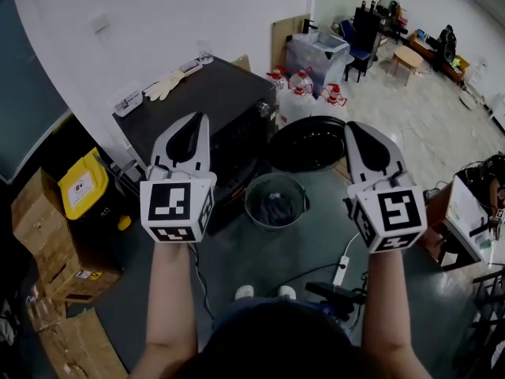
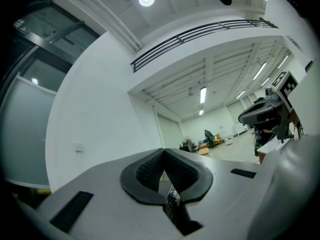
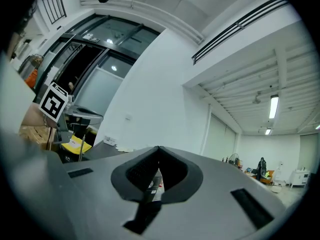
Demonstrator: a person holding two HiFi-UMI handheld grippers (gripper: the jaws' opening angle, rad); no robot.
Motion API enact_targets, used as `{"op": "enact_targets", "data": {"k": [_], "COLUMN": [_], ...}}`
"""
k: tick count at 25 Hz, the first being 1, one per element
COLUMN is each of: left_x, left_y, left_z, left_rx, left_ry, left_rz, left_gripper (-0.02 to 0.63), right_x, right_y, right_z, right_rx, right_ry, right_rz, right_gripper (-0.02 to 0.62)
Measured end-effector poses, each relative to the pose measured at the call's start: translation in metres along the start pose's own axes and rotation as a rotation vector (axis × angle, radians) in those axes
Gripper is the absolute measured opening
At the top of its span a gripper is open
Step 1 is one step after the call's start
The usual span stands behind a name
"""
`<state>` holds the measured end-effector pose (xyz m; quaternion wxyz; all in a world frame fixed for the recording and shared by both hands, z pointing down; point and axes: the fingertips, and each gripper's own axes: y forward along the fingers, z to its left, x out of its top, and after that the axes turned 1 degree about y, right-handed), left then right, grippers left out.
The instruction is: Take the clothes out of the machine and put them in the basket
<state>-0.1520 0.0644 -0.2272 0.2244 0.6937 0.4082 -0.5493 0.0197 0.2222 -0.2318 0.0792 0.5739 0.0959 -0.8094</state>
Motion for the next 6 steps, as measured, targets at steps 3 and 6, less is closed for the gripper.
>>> {"op": "enact_targets", "data": {"k": [3, 6], "left_x": [0.0033, 0.0061], "left_y": [0.0001, 0.0010], "left_z": [-0.0011, -0.0014], "left_rx": [-0.006, -0.012], "left_ry": [0.014, 0.023], "left_rz": [-0.004, -0.008], "left_gripper": [0.005, 0.005], "right_x": [0.0005, 0.0014], "right_y": [-0.0011, -0.0014], "right_z": [0.0011, 0.0016], "right_rx": [-0.001, -0.002], "right_ry": [-0.006, -0.014], "right_rz": [0.003, 0.005], "right_gripper": [-0.002, -0.002]}}
